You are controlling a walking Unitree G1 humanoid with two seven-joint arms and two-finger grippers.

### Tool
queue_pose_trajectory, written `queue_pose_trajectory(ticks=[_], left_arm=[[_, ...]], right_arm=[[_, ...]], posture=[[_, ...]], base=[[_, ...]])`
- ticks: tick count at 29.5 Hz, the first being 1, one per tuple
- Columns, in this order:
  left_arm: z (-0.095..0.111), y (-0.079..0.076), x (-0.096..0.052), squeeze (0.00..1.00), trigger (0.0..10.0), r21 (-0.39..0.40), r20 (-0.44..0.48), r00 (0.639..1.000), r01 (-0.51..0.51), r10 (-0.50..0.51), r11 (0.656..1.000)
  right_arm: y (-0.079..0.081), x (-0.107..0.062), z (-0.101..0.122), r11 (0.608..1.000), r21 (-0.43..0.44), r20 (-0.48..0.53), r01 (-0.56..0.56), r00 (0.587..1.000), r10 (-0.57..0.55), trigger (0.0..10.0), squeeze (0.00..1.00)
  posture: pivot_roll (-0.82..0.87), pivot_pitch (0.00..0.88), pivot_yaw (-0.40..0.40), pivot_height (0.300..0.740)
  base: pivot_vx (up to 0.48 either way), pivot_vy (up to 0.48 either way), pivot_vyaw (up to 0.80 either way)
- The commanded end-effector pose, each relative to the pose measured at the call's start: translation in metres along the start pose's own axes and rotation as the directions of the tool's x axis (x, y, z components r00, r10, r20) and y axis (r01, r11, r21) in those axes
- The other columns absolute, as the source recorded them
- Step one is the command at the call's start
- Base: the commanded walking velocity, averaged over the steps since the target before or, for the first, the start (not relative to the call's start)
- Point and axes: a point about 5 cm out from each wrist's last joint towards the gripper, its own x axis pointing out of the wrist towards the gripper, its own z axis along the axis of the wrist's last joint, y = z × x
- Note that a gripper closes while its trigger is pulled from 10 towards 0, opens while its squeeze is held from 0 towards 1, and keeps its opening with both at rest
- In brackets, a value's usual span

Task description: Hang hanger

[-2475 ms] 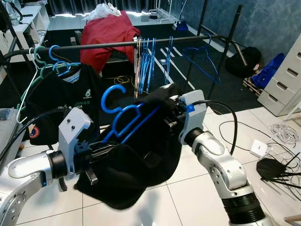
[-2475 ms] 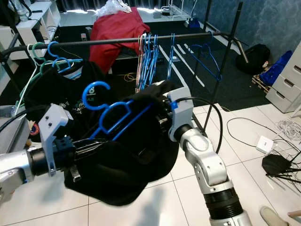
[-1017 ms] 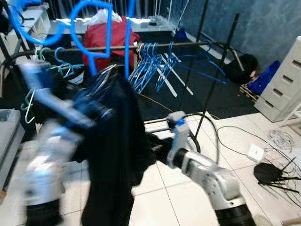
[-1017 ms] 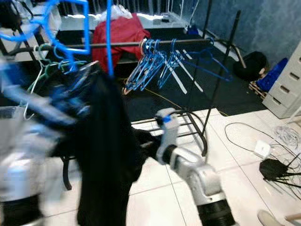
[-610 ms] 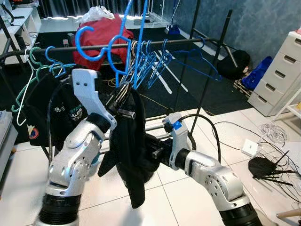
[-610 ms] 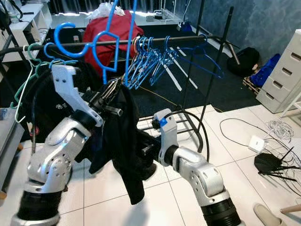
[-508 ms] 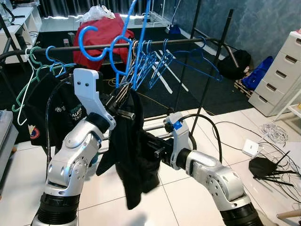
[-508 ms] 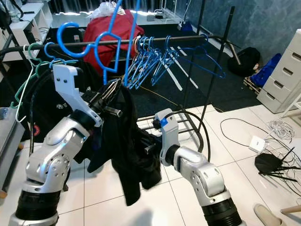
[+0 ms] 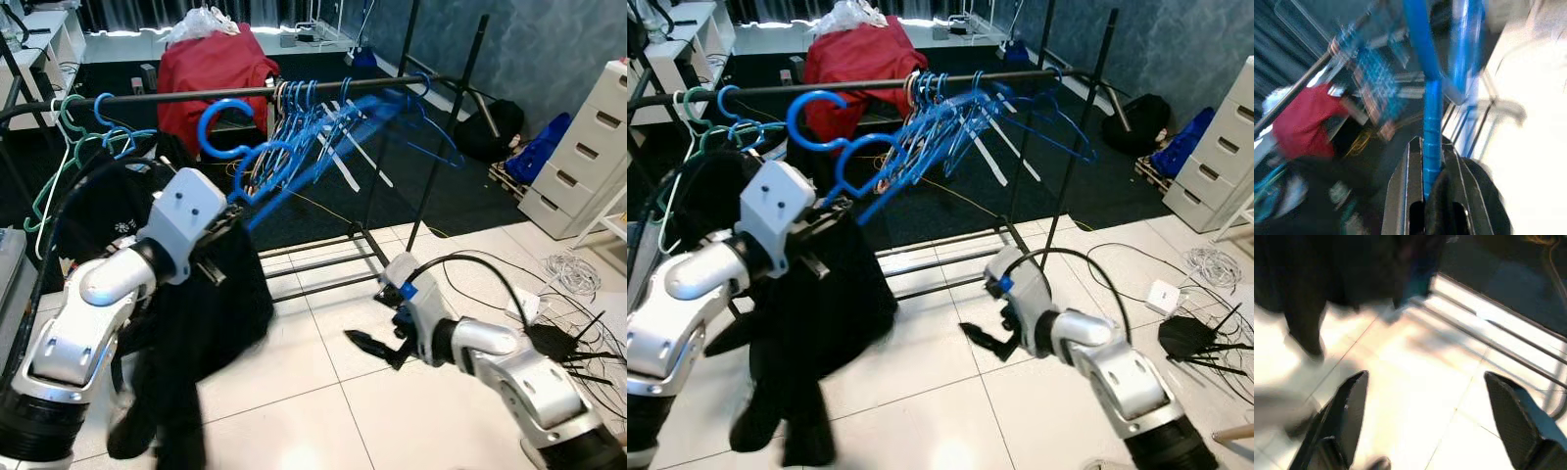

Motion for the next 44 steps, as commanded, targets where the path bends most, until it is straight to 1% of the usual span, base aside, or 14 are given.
queue_pose_trajectory(ticks=[1, 4, 5, 6, 7, 10, 12, 13, 15, 17, 26, 28, 31, 44], left_arm=[[0.002, -0.001, 0.0, 0.0, 10.0, 0.03, 0.014, 1.0, 0.012, -0.012, 0.999], [-0.006, -0.001, -0.004, 0.0, 10.0, 0.074, -0.046, 0.997, 0.06, -0.057, 0.995], [-0.02, -0.011, -0.005, 0.0, 10.0, -0.041, -0.1, 0.994, 0.047, -0.051, 0.998], [-0.02, -0.011, -0.005, 0.0, 10.0, -0.041, -0.1, 0.994, 0.047, -0.051, 0.998], [-0.05, -0.036, -0.009, 0.0, 10.0, -0.227, -0.223, 0.975, -0.035, -0.017, 0.973], [-0.072, -0.06, -0.015, 0.0, 10.0, -0.355, -0.337, 0.941, -0.124, -0.003, 0.927], [-0.088, -0.099, -0.042, 0.0, 10.0, -0.551, -0.49, 0.868, -0.379, 0.08, 0.743], [-0.088, -0.099, -0.042, 0.0, 10.0, -0.551, -0.49, 0.868, -0.379, 0.08, 0.743], [-0.083, -0.109, -0.063, 0.0, 10.0, -0.64, -0.507, 0.847, -0.493, 0.158, 0.589], [-0.081, -0.111, -0.069, 0.0, 10.0, -0.654, -0.5, 0.846, -0.51, 0.187, 0.558], [-0.076, -0.109, -0.063, 0.0, 10.0, -0.657, -0.43, 0.875, -0.473, 0.224, 0.586], [-0.076, -0.113, -0.069, 0.0, 10.0, -0.548, -0.532, 0.812, -0.545, 0.239, 0.634], [-0.071, -0.117, -0.075, 0.0, 10.0, -0.491, -0.574, 0.773, -0.59, 0.271, 0.641], [-0.067, -0.112, -0.074, 0.0, 10.0, -0.461, -0.563, 0.76, -0.615, 0.325, 0.64]], right_arm=[[0.001, 0.0, 0.001, 1.0, -0.004, 0.011, -0.012, 1.0, 0.012, 10.0, 1.0], [-0.005, -0.007, 0.0, 1.0, -0.014, 0.007, 0.006, 1.0, -0.006, 10.0, 1.0], [-0.013, 0.0, 0.002, 0.989, 0.071, 0.081, 0.131, 0.987, -0.137, 10.0, 0.35], [-0.013, 0.0, 0.002, 0.989, 0.071, 0.081, 0.131, 0.987, -0.137, 10.0, 0.35], [-0.012, 0.013, -0.006, 0.957, 0.195, 0.117, 0.217, 0.963, -0.243, 10.0, 0.0], [-0.006, 0.024, -0.017, 0.921, 0.292, 0.117, 0.257, 0.946, -0.301, 10.0, 0.0], [0.002, 0.026, -0.02, 0.891, 0.391, 0.18, 0.232, 0.93, -0.321, 10.0, 0.0], [0.002, 0.026, -0.02, 0.891, 0.391, 0.18, 0.232, 0.93, -0.321, 10.0, 0.0], [0.009, 0.023, -0.016, 0.911, 0.384, 0.24, 0.153, 0.936, -0.258, 10.0, 0.0], [0.013, 0.025, -0.014, 0.925, 0.361, 0.253, 0.121, 0.942, -0.222, 10.0, 0.0], [0.016, 0.035, -0.01, 0.946, 0.321, 0.279, 0.045, 0.95, -0.14, 10.0, 0.0], [0.024, 0.037, -0.01, 0.968, 0.249, 0.278, -0.003, 0.958, -0.068, 10.0, 0.0], [0.031, 0.037, -0.01, 0.982, 0.189, 0.27, -0.031, 0.963, -0.022, 10.0, 0.0], [0.03, 0.039, -0.01, 0.981, 0.187, 0.277, -0.05, 0.961, -0.004, 10.0, 0.0]], posture=[[-0.02, 0.047, -0.025, 0.74], [-0.02, 0.039, -0.021, 0.74], [-0.02, 0.032, -0.019, 0.74], [-0.02, 0.032, -0.019, 0.74], [0.0, 0.03, -0.016, 0.74], [0.0, 0.03, -0.016, 0.74], [0.02, 0.034, -0.029, 0.74], [0.02, 0.034, -0.029, 0.74], [0.04, 0.044, -0.039, 0.74], [0.04, 0.042, -0.043, 0.74], [0.05, 0.047, -0.052, 0.74], [0.06, 0.055, -0.043, 0.74], [0.06, 0.06, -0.044, 0.74], [0.07, 0.063, -0.058, 0.74]], base=[[0.0, 0.0, 0.0], [0.0, 0.0, 0.0], [0.0, 0.0, 0.0], [0.0, 0.0, 0.0], [0.0, 0.0, 0.66], [0.0, 0.0, 0.66], [0.0, 0.0, 0.66], [0.0, 0.0, 0.66], [0.0, 0.0, 0.66], [0.0, 0.0, 0.66], [0.0, 0.0, 0.66], [0.0, 0.0, 0.66], [0.0, 0.0, 0.66], [-0.178, 0.0, 0.66]])
